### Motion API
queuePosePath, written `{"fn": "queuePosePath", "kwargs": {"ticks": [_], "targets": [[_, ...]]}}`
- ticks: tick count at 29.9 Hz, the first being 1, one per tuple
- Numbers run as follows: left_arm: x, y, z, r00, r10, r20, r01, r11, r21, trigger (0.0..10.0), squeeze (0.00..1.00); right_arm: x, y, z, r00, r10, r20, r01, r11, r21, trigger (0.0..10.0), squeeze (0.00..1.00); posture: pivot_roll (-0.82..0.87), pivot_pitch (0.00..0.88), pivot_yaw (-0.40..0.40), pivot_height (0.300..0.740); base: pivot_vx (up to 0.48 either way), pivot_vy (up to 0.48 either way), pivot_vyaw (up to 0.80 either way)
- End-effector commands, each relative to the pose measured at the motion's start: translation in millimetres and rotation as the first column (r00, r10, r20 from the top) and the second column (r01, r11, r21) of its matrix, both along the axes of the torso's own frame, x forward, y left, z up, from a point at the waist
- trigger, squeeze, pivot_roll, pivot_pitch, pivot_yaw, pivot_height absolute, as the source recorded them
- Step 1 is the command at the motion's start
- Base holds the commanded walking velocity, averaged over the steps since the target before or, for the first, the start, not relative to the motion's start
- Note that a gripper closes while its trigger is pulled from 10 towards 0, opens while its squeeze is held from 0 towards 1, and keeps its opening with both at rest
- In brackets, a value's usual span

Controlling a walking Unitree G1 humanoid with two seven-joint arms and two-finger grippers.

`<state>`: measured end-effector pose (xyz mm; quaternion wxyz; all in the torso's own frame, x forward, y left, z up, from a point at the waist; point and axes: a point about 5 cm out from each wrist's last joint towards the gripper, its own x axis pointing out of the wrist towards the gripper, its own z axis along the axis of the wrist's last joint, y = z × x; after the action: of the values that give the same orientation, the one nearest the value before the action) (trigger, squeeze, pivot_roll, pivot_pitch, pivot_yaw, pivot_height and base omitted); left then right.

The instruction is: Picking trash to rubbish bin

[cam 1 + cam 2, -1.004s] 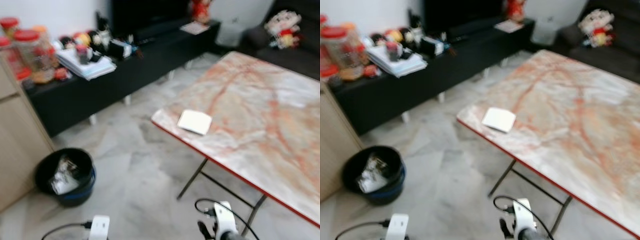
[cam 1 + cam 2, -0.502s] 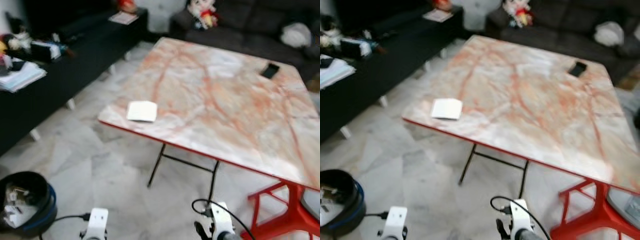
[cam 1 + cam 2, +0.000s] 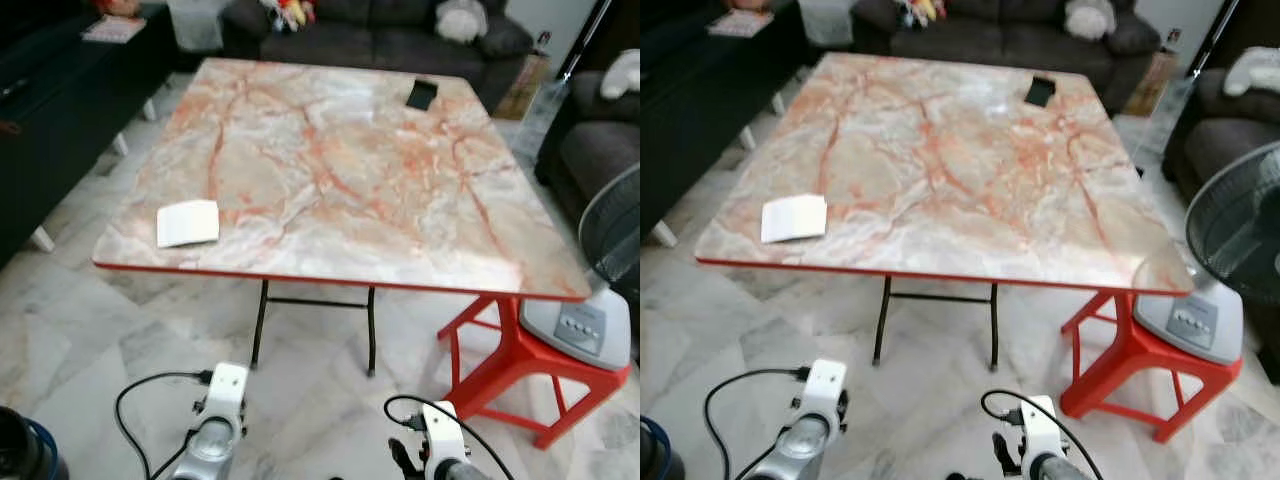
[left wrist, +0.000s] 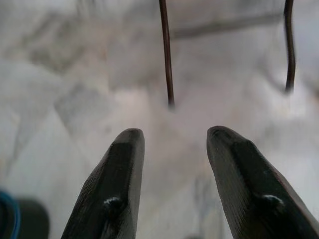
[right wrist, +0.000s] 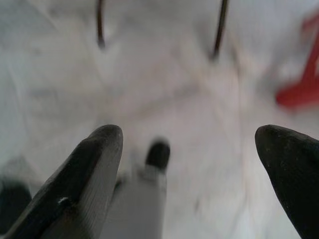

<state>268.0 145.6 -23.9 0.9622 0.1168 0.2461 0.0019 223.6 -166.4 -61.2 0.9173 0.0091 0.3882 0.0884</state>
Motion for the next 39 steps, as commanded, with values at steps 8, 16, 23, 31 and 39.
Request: {"fn": "queuePosePath", "kwargs": {"ticks": [8,16,23,31,39], "targets": [[14.5,19.4,29,0.973,0.087,0.212,-0.09,0.996,0.008,10.0,0.0,40.1,9.3,34,0.971,0.071,0.228,-0.084,0.995,0.046,10.0,0.0,0.05,0.083,-0.058,0.74,0.0,0.0,0.0],[-4.8,33.9,50,0.915,0.132,0.38,-0.157,0.987,0.033,10.0,0.0,52.1,1.8,55,0.917,0.057,0.396,-0.094,0.993,0.076,10.0,0.0,0.05,0.085,-0.049,0.74,0.0,0.0,0.0],[-0.8,28.0,96,0.834,0.108,0.541,-0.158,0.986,0.047,10.0,0.0,74.3,9.4,100,0.786,0.081,0.613,-0.17,0.982,0.088,10.0,0.0,0.03,0.077,-0.044,0.74,0.0,0.0,0.0],[10.9,15.2,137,0.764,0.107,0.636,-0.151,0.988,0.015,10.0,0.0,100.2,40.6,156,0.648,0.081,0.758,-0.26,0.958,0.119,10.0,0.0,0.03,0.054,-0.046,0.74,0.0,0.0,0.0],[40.4,11.7,161,0.734,0.155,0.661,-0.163,0.985,-0.05,10.0,0.0,120.4,85.1,193,0.57,0.108,0.814,-0.349,0.929,0.122,10.0,0.0,0.05,0.025,-0.054,0.74,0.0,0.0,0.23]]}}
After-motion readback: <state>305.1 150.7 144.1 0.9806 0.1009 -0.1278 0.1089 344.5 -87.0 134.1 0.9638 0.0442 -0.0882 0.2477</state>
